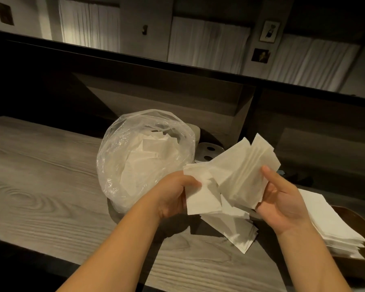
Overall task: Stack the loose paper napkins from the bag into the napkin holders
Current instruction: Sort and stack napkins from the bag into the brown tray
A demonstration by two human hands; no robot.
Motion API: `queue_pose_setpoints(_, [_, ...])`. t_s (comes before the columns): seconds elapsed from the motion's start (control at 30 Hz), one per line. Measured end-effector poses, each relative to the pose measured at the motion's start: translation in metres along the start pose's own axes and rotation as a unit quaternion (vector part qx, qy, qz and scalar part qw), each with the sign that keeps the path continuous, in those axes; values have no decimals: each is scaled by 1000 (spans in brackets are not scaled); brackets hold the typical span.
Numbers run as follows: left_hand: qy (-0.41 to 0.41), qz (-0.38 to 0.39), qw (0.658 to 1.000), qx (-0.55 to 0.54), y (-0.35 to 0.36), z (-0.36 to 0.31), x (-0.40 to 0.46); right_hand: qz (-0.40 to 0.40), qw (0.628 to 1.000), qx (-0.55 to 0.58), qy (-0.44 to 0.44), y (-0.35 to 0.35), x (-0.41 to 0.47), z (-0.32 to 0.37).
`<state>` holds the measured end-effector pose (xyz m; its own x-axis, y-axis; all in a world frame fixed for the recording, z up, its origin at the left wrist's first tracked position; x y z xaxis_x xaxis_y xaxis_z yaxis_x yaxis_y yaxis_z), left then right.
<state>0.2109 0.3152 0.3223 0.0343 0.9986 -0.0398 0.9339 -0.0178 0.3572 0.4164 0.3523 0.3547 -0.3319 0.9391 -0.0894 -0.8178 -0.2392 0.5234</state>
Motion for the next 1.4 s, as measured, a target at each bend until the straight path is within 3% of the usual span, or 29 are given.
queue_pose_setpoints(0.13, [-17, 16, 1000, -6, 3, 3, 1, 42, 986, -154, 57, 1, -2, -8])
queue_pose_setpoints(0.3, [-8, 42, 999, 30, 11, 5, -2, 17, 951, -304, 57, 10, 2, -18])
queue_pose_setpoints(0.73, [-50, 46, 997, 42, 10, 4, -6, -20, 952, -303, 45, 8, 5, -18])
queue_pose_setpoints(1.0, [-32, -21, 999, -21, 11, 10, 1, 48, 995, -82, -20, 13, -5, -4])
queue_pose_setpoints(1.13, [-41, -5, 999, -30, 14, 14, 3, 44, 985, -164, -13, 19, -4, -15])
queue_pose_setpoints(1.27, [-31, 9, 999, -19, 18, 16, 3, -18, 954, -298, -12, 22, 3, -25])
queue_pose_setpoints(1.4, [-38, -26, 996, -70, 16, 13, 3, -71, 956, -281, -34, 12, 7, -21])
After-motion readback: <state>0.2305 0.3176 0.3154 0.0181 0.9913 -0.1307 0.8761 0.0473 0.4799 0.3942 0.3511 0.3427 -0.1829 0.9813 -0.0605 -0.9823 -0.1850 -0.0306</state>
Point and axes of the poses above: each hand's wrist, its own x-axis towards the middle knuckle, its own y-axis out of the palm, z = x × y, the point moved 2 cm from there along x, towards the middle knuckle, and after that the axes turned 7 degrees about y, right-handed, at the moved point
